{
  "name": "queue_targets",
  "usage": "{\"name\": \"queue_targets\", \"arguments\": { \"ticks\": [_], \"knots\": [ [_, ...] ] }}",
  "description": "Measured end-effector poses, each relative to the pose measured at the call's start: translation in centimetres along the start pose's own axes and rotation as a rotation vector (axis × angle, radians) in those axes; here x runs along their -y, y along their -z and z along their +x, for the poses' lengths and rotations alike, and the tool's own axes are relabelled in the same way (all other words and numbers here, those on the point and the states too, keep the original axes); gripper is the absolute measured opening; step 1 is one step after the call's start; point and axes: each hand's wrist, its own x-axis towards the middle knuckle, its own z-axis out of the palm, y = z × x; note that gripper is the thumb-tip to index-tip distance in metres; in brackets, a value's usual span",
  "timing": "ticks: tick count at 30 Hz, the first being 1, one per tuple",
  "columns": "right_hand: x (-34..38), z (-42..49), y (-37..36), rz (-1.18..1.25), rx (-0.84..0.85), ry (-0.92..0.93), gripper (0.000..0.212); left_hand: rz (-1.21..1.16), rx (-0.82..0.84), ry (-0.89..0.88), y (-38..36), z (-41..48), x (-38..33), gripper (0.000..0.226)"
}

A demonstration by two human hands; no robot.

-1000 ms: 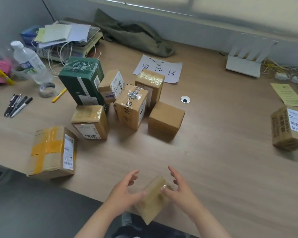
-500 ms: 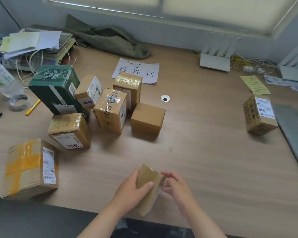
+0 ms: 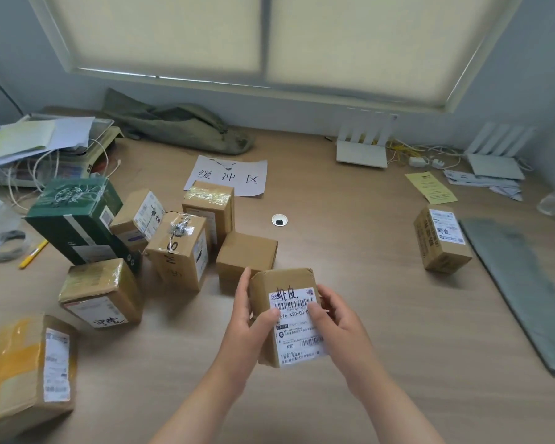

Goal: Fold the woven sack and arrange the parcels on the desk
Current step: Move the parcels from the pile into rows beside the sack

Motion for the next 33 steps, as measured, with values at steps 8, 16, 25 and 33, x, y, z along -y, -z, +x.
{"name": "queue_targets", "arguments": {
  "ticks": [8, 16, 25, 33],
  "knots": [
    [-0.8, -0.8, 5.7, 0.24, 0.24, -0.089, 0.052, -0.119, -0.062, 0.148, -4.4, 2.3, -0.5, 0.066],
    [-2.4, 0.0, 12.4, 0.324, -0.14, -0.016, 0.028, -0.036, 0.032, 0.17, -13.4, 4.7, 1.6, 0.067],
    [-8.5, 0.2, 22.7, 0.103, -0.471, -0.154, 0.023, 0.184, 0.334, 0.258, -26.0, 6.5, 8.4, 0.048],
    [-13.2, 3.9, 30.9, 0.047, -0.56, -0.268, 0.028, 0.226, 0.236, 0.337, -34.0, 10.1, 15.1, 0.039]
  ]
}}
